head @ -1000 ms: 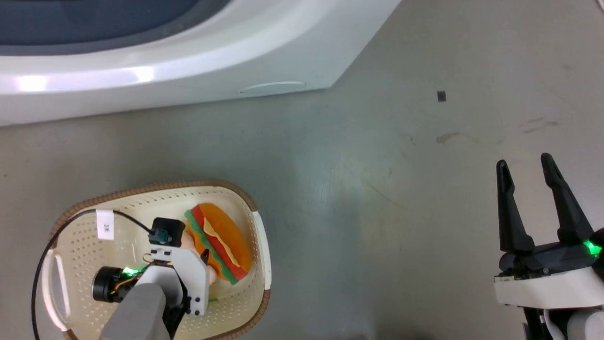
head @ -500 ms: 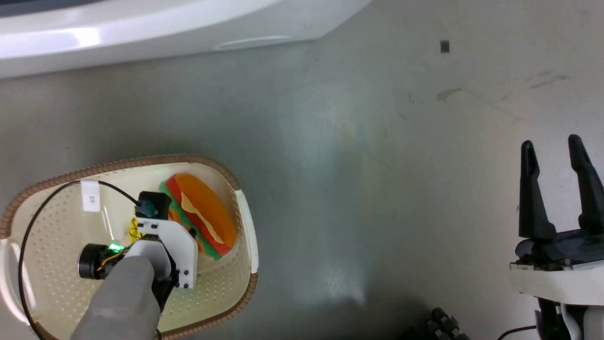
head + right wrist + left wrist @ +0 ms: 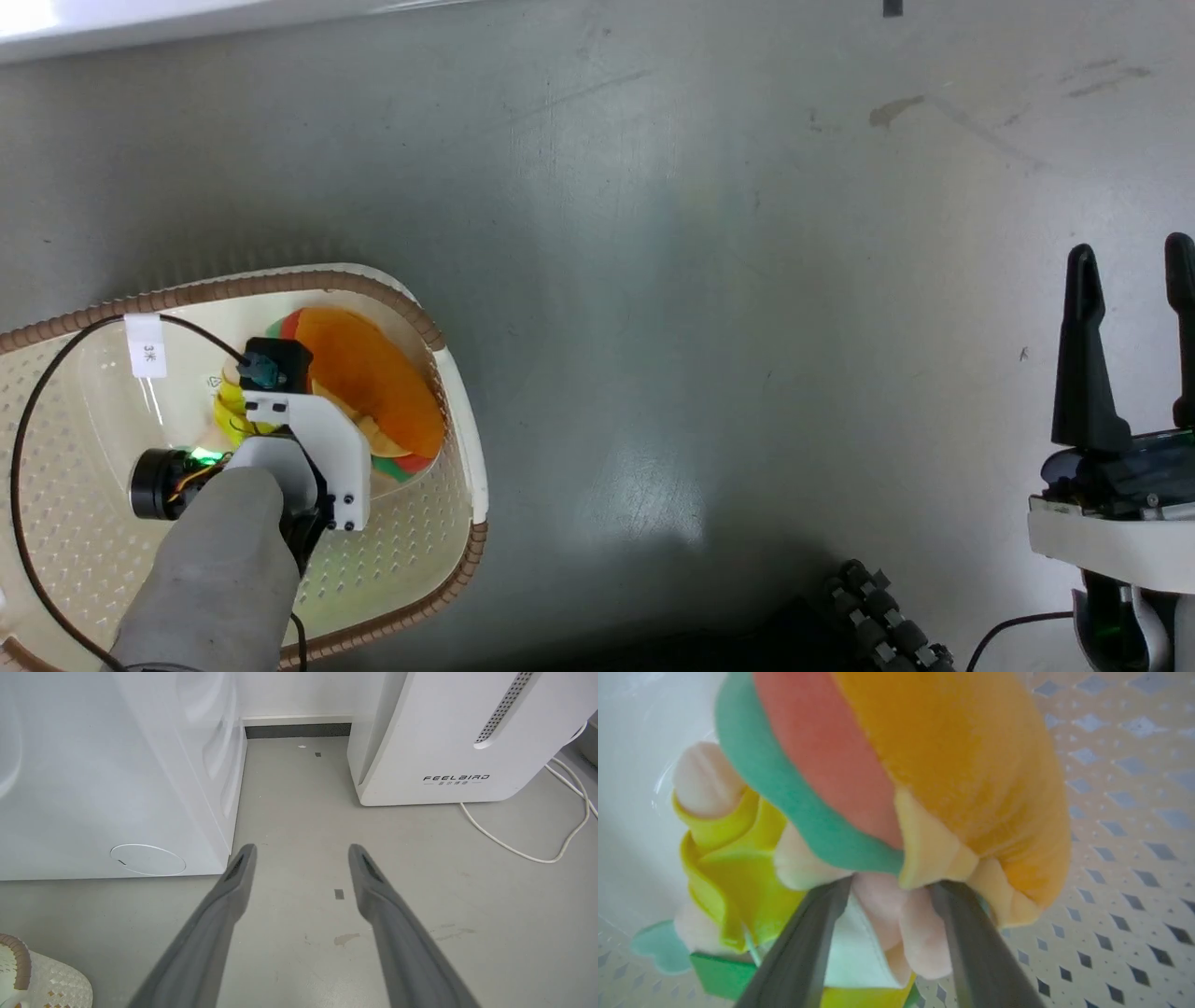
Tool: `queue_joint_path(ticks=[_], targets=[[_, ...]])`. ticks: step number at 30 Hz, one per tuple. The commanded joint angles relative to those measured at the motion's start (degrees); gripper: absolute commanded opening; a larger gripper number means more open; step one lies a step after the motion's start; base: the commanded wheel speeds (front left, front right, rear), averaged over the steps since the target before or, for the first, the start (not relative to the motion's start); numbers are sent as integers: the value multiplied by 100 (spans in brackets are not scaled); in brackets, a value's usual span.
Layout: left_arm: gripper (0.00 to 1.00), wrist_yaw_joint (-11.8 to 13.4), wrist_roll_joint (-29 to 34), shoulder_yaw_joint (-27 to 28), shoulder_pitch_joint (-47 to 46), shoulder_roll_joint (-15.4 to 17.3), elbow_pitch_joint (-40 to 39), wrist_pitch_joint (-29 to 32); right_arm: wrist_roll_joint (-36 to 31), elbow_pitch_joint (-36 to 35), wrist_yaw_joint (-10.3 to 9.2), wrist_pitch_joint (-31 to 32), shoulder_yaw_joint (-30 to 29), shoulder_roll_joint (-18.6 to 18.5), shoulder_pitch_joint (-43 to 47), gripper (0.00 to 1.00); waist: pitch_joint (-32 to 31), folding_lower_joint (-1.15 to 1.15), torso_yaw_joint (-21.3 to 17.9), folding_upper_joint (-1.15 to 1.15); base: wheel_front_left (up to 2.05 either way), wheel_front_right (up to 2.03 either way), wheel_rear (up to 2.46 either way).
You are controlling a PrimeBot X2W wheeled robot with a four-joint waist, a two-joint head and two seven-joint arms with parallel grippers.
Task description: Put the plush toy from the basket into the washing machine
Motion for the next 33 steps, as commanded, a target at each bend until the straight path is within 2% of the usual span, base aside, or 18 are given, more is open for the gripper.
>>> queue_joint_path(ticks=[1, 14, 24, 33], targets=[[0, -29, -48, -21, 17, -16, 95, 66, 23, -28, -5, -48, -24, 0, -98, 100, -18, -1, 2, 0, 0, 0, 0], [0, -209, -229, -63, 297, -75, 95, -69, -37, 97, -5, -48, -71, 0, -151, 100, -571, -1, 41, 0, 0, 0, 0], [0, -323, -363, -143, 756, -107, 95, -361, -66, 305, -5, -48, -154, 0, -197, 100, -1603, -1, 147, 0, 0, 0, 0], [0, -369, -494, -277, 1359, -287, 47, -1047, -117, 473, -5, -48, -200, 0, 44, 100, -2619, -1, 376, 0, 0, 0, 0]])
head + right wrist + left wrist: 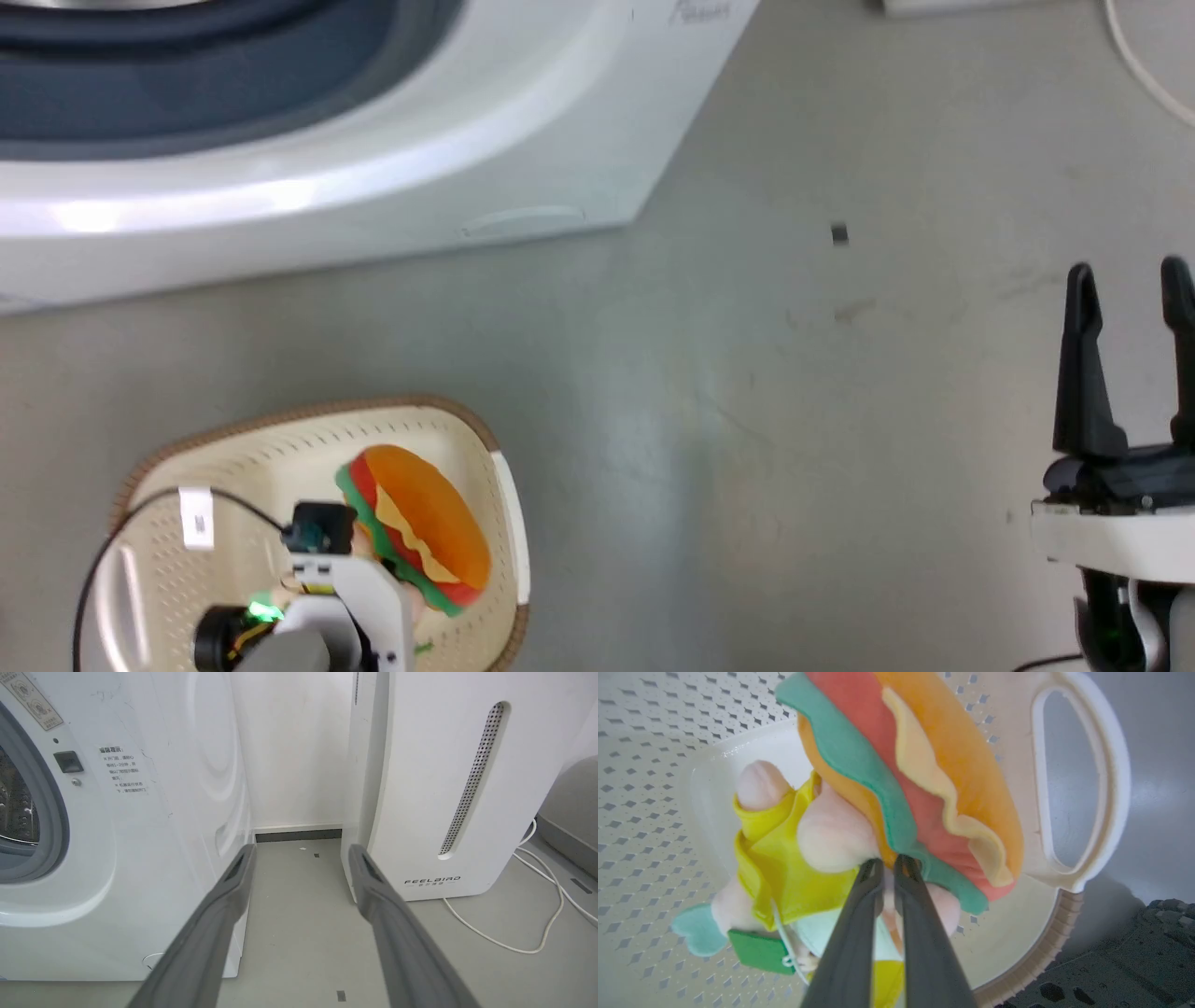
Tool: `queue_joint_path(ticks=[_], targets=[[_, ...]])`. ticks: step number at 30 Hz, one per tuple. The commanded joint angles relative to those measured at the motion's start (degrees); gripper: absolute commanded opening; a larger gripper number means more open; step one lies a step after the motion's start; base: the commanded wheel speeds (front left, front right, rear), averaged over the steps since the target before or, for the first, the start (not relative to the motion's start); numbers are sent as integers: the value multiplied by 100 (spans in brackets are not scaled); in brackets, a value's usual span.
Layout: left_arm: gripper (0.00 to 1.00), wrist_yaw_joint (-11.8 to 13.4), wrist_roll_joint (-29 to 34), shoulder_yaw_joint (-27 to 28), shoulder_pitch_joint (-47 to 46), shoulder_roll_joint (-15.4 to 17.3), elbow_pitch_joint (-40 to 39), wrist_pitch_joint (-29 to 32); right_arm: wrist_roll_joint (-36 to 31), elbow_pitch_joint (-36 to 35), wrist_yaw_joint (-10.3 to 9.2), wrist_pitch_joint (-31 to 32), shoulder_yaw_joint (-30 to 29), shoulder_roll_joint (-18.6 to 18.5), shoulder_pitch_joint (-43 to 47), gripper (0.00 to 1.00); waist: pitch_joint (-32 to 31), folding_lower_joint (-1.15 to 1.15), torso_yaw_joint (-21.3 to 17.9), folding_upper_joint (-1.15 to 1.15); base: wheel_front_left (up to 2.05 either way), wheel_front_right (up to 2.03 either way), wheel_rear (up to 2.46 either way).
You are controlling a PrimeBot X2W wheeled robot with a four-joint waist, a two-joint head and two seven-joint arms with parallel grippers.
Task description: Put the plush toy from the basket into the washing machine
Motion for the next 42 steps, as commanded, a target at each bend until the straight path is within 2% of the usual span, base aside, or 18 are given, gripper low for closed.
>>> queue_joint_path(ticks=[1, 6, 13, 18, 25, 26, 29, 32, 36, 42], targets=[[0, -20, -45, -35, 122, -22, -45, -170, -33, 48, -5, -26, -28, 0, 101, 100, -459, 0, 170, 0, 0, 0, 0], [0, -23, -219, -128, 417, -122, -390, -591, -46, 145, -5, -26, -90, 0, 278, 100, -943, 0, 343, 0, 0, 0, 0], [0, -24, -312, -342, 750, 37, -1281, -762, -84, 204, -5, -26, -183, 0, 479, 100, -1460, 0, 511, 0, 0, 0, 0], [0, 14, -199, -103, 1105, 218, -2505, -769, -40, 241, -5, -26, -355, 0, 609, 100, -1737, 0, 559, 0, 0, 0, 0], [0, 303, 110, 382, 1572, 417, -4381, -770, -2, 251, -5, -26, -301, 0, 733, 100, -1887, 0, 454, 0, 0, 0, 0], [0, 303, 110, 382, 1572, 417, -4381, -770, -2, 251, -5, -26, -301, 0, 733, 100, -1887, 0, 454, 0, 0, 0, 0], [0, 419, 86, 666, 1603, 526, -5033, -770, 33, 236, -5, -26, -267, 0, 754, 100, -1856, 0, 349, 0, 0, 0, 0], [0, 529, 131, 851, 1451, 793, -5537, -725, 81, 236, -5, -26, -233, 0, 734, 100, -1747, 0, 182, 0, 0, 0, 0], [0, 632, 201, 1048, 1046, 1223, -6040, -301, 165, 229, -5, -26, -178, 0, 655, 100, -1472, 0, -61, 0, 0, 0, 0], [0, 594, 297, 1231, 38, 1868, -6403, 560, 374, 223, -5, -26, -102, 0, 445, 100, -859, 0, -434, 0, 0, 0, 0]])
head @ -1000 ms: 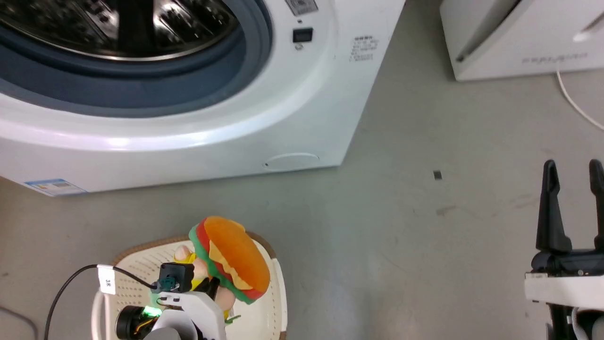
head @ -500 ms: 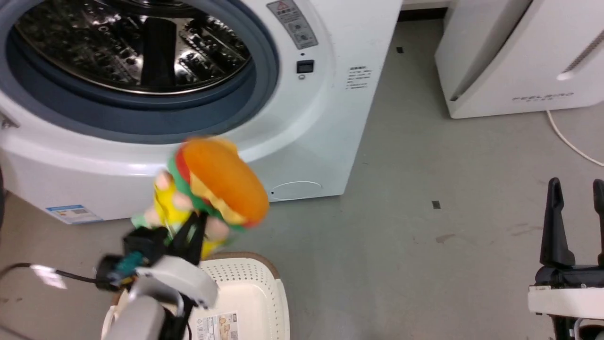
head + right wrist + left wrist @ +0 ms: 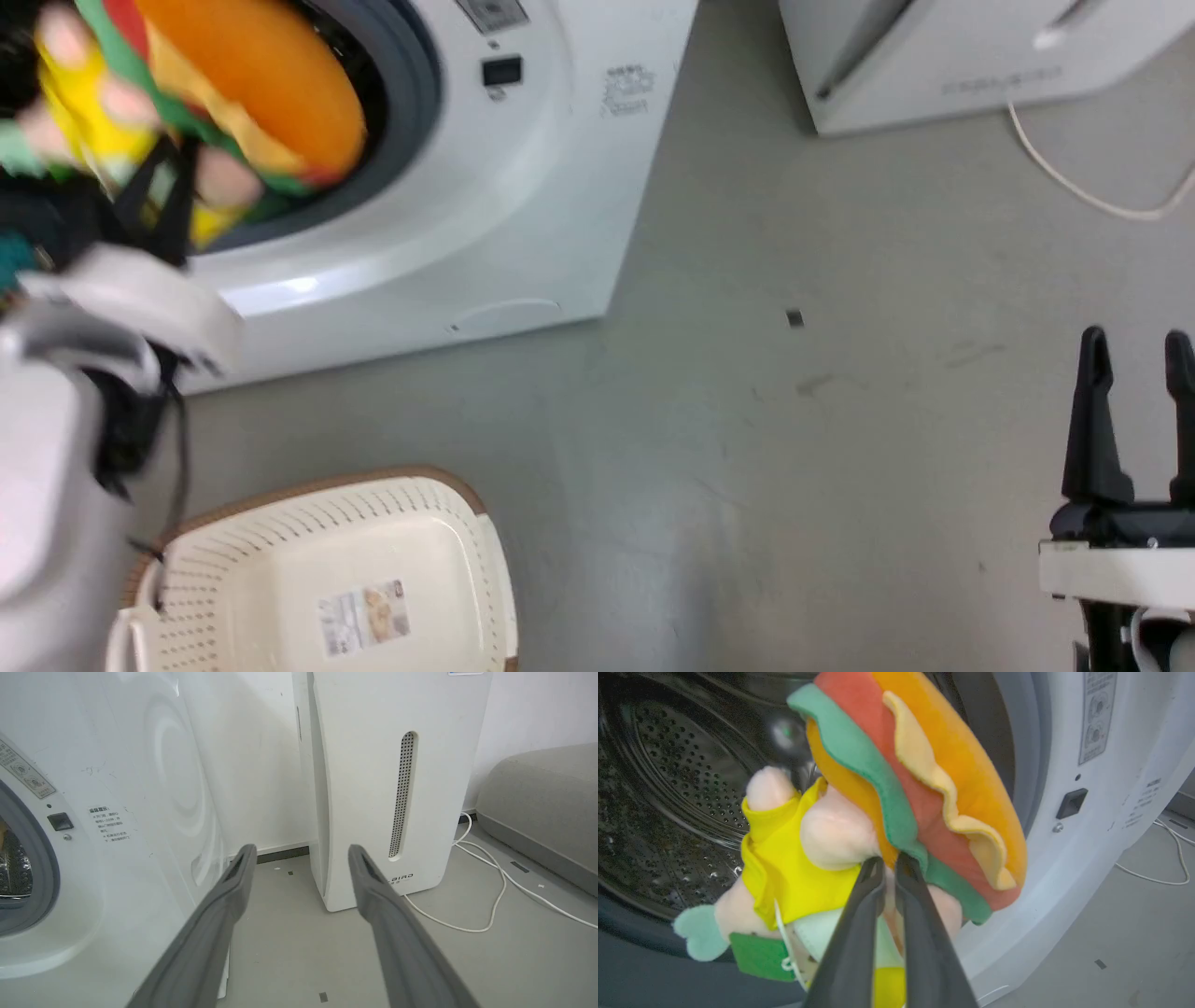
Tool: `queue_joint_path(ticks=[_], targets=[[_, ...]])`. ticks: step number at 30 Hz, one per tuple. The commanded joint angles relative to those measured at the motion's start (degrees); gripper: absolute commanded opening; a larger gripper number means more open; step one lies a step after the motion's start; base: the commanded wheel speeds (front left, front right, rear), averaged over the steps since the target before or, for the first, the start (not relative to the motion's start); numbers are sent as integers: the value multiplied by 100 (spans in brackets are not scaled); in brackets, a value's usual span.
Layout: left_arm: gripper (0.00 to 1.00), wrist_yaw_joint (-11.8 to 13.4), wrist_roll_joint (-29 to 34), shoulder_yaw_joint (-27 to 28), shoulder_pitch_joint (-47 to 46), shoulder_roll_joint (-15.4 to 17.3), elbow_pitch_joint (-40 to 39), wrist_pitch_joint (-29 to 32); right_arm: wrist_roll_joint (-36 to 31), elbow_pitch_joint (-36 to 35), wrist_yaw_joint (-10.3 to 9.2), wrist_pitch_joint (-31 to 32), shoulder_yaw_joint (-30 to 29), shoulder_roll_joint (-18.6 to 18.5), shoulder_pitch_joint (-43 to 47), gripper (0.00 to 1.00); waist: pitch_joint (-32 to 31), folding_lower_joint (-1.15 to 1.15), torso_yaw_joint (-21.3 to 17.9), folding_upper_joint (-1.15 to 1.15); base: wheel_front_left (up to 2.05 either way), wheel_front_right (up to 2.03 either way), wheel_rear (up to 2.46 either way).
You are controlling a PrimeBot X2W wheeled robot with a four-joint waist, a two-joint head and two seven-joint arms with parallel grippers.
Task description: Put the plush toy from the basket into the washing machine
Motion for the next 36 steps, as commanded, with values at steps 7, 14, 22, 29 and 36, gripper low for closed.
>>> queue_joint_path(ticks=[7, 14, 22, 29, 36], targets=[[0, -290, 116, -17, -1588, 666, 279, 1078, 320, -14, -5, -26, 193, -1, -416, 100, 1154, 0, -611, 0, 0, 0, 0], [0, -546, 505, -605, -3356, 1087, 1162, 1951, 525, 30, -5, -26, 343, -1, -697, 100, 1802, 0, -844, 0, 0, 0, 0], [0, -619, 601, -1308, -4859, 1372, 2289, 2932, 707, 75, -5, -26, 484, -1, -874, 100, 2227, 0, -1043, 0, 0, 0, 0], [0, -622, -147, -2024, -5356, 1442, 2739, 3781, 720, 124, -5, -26, 600, -1, -950, 100, 2421, 0, -1123, 0, 0, 0, 0], [0, -623, -639, -2494, -5519, 1588, 2869, 4089, 781, 145, -5, -26, 645, -1, -1018, 100, 2512, 0, -1143, 0, 0, 0, 0]])
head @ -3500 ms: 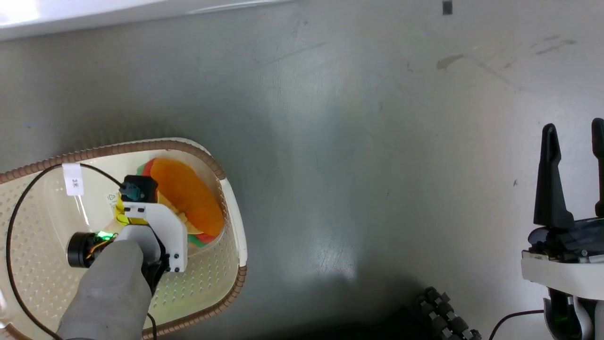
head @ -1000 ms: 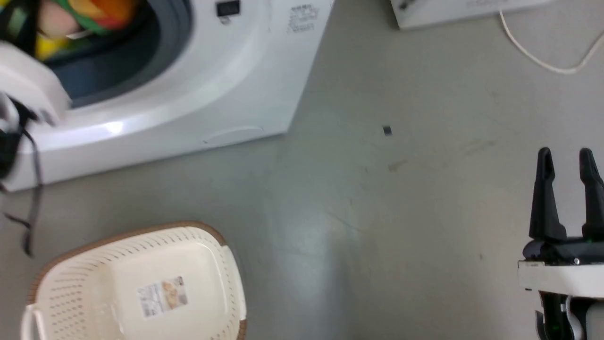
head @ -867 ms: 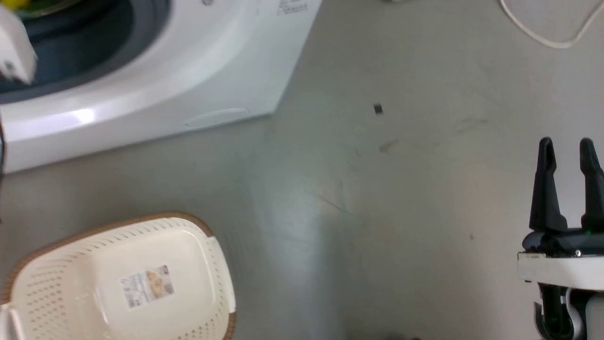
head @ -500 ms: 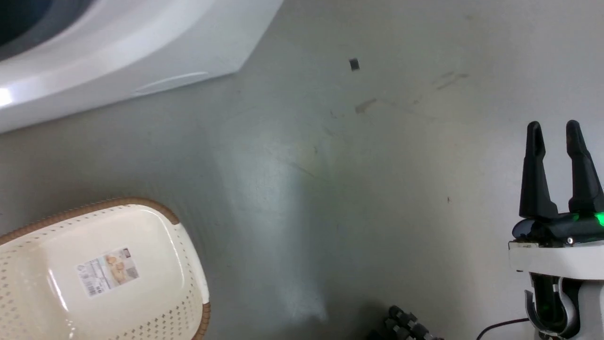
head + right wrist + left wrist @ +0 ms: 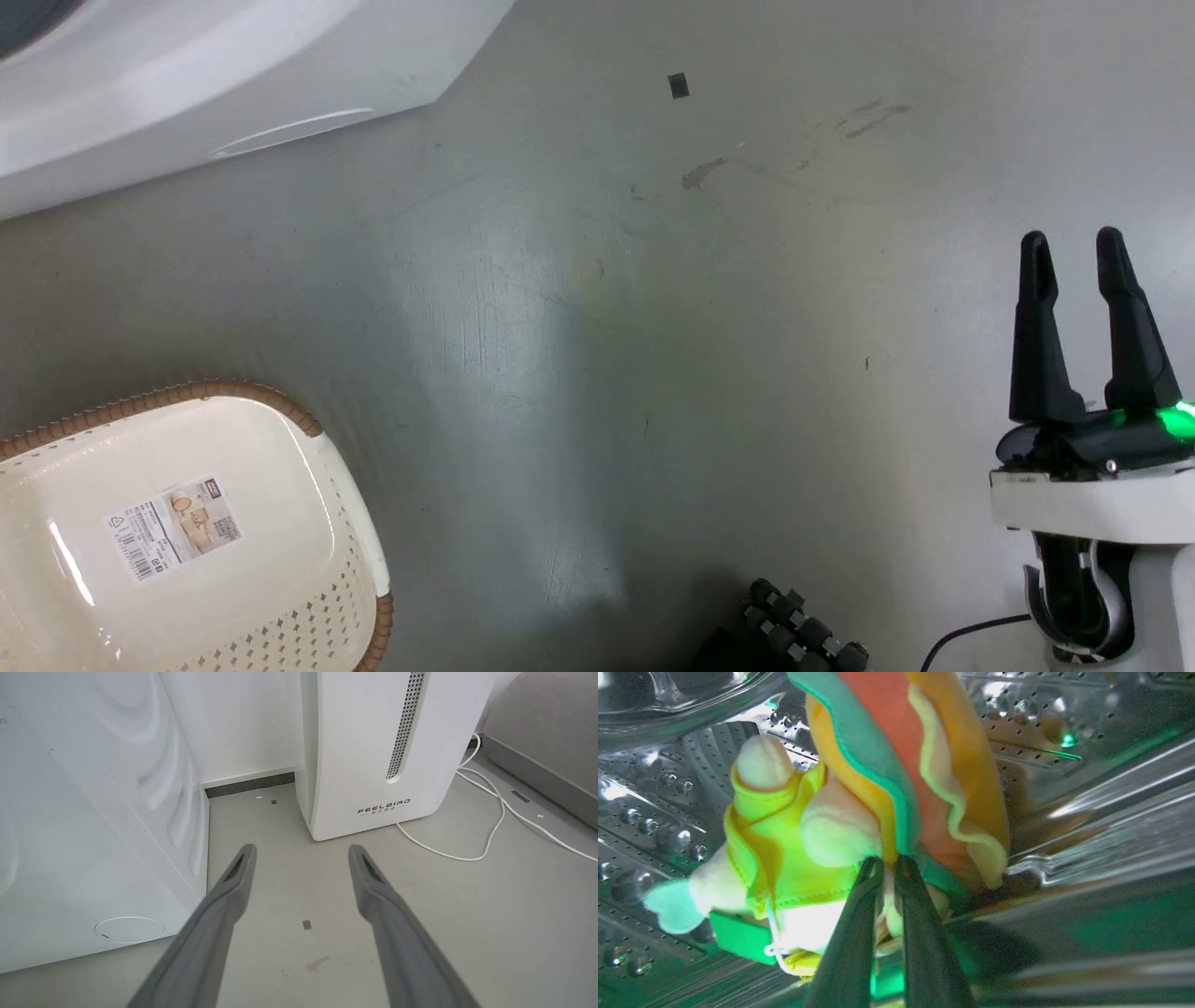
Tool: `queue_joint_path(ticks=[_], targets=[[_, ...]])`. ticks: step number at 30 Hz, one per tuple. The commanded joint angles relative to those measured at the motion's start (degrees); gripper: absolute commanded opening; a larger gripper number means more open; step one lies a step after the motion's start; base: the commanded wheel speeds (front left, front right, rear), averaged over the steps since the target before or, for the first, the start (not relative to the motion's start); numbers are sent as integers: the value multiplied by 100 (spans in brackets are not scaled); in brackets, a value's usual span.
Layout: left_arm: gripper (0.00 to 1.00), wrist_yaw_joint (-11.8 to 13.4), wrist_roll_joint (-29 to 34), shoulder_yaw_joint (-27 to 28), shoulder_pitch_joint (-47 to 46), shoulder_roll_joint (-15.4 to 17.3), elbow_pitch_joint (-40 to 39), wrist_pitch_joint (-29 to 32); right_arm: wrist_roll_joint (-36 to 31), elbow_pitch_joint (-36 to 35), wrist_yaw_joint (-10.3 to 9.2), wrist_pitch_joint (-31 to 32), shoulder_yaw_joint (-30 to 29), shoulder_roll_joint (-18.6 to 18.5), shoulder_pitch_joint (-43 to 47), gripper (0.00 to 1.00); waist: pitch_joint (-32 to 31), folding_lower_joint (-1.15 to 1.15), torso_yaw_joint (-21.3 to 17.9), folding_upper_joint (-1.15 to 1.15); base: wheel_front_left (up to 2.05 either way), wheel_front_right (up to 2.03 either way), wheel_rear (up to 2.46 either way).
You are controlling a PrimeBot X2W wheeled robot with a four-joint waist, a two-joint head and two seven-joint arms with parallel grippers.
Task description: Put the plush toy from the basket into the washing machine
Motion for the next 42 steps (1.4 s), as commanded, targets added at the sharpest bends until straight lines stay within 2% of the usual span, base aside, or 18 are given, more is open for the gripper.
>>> queue_joint_path(ticks=[1, 2, 3, 4, 9, 16, 26, 27, 31, 36, 42], targets=[[0, -24, -87, -85, -39, 35, 36, -25, 42, 27, -5, -26, 10, 0, -133, 100, 7, -1, 2, 0, 0, 0, 0], [0, -24, -134, -130, -45, 46, 49, -57, 44, 32, -5, -26, 3, 0, -139, 100, 6, -1, 10, 0, 0, 0, 0], [30, -25, -158, -180, -53, 57, 46, -132, 40, 37, -5, -26, -8, 0, -143, 100, -1, -1, 24, 0, 0, 0, 0], [100, -25, -178, -224, -50, 67, 56, -227, 32, 45, -5, -26, -23, 0, -145, 100, -23, -1, 41, 0, 0, 0, 0], [100, -25, -420, -428, 114, 20, 202, -618, -72, 79, -5, -26, -132, 0, -163, 100, -276, -1, 176, 0, 0, 0, 0], [100, -25, -877, -712, 843, -237, 408, -1498, -355, 34, -5, -26, -361, 0, -97, 100, -1042, -1, 516, 0, 0, 0, 0], [100, 33, -1376, -716, 2314, -701, 466, -3338, -861, -67, -5, -26, -676, 0, 314, 100, -2410, -1, 1186, 0, 0, 0, 0], [100, 33, -1376, -716, 2314, -701, 466, -3338, -861, -67, -5, -26, -676, 0, 314, 100, -2410, -1, 1186, 0, 0, 0, 0], [100, 242, -1454, -629, 2928, -868, 296, -4122, -1009, -78, -5, -26, -723, 0, 542, 100, -2847, -1, 1420, 0, 0, 0, 0], [100, 635, -1721, -355, 3754, -1044, -152, -4976, -1107, -76, -5, -26, -785, 0, 835, 100, -3324, -1, 1653, 0, 0, 0, 0], [100, 1242, -2062, 254, 5016, -1279, -1226, -5420, -1135, -123, -5, -26, -799, 0, 1174, 100, -3727, -1, 1872, 0, 0, 0, 0]])
